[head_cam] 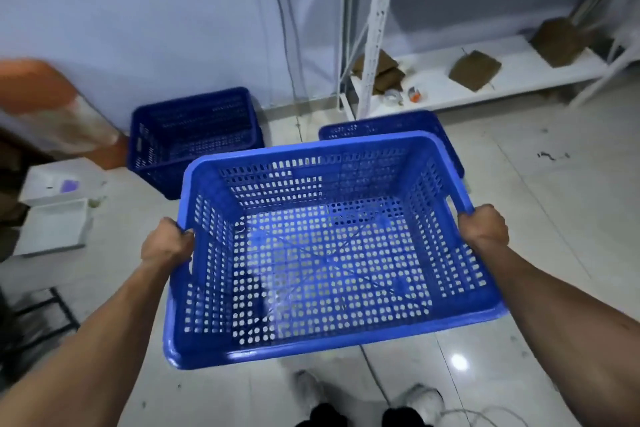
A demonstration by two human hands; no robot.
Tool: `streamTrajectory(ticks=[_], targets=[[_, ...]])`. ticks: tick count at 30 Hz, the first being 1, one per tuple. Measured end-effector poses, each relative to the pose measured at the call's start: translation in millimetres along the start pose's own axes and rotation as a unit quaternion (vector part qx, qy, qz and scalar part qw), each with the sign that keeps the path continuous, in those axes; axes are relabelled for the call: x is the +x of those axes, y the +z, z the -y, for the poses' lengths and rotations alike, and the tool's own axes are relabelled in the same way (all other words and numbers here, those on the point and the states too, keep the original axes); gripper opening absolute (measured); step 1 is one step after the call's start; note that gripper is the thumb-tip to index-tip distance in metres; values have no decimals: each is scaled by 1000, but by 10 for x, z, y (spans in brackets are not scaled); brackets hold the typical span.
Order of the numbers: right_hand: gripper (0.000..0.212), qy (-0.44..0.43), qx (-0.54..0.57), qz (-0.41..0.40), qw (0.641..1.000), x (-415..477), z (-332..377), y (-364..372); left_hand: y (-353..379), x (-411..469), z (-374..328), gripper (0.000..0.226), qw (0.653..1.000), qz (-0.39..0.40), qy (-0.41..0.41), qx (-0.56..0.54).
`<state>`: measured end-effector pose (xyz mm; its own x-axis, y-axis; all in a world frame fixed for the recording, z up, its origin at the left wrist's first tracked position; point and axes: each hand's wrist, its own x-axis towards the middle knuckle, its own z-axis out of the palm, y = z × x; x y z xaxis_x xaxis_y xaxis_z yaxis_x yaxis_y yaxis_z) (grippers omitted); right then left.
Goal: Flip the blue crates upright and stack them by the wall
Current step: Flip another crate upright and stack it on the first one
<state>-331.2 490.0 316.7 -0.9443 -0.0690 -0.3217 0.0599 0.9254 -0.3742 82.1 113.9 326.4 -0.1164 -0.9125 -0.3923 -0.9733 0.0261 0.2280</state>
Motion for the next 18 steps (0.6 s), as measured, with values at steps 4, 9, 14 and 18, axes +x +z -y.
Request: streamTrajectory(ticks=[4, 9, 14, 18], targets=[[28, -33, 4, 11, 999, -180, 728, 106, -527, 539, 319, 35, 999, -26, -35, -9], [35, -81, -5, 13, 997, -146, 1560, 331, -1057, 857, 402, 35, 996, -70, -55, -22], [49, -121, -24, -1, 992, 158, 2425, 705, -1288, 1485, 440, 33, 993, -87, -75, -39], [50, -128, -42, 22, 991, 440, 3217, 1078, -1436, 1912, 392, 24, 984, -77, -128, -92]])
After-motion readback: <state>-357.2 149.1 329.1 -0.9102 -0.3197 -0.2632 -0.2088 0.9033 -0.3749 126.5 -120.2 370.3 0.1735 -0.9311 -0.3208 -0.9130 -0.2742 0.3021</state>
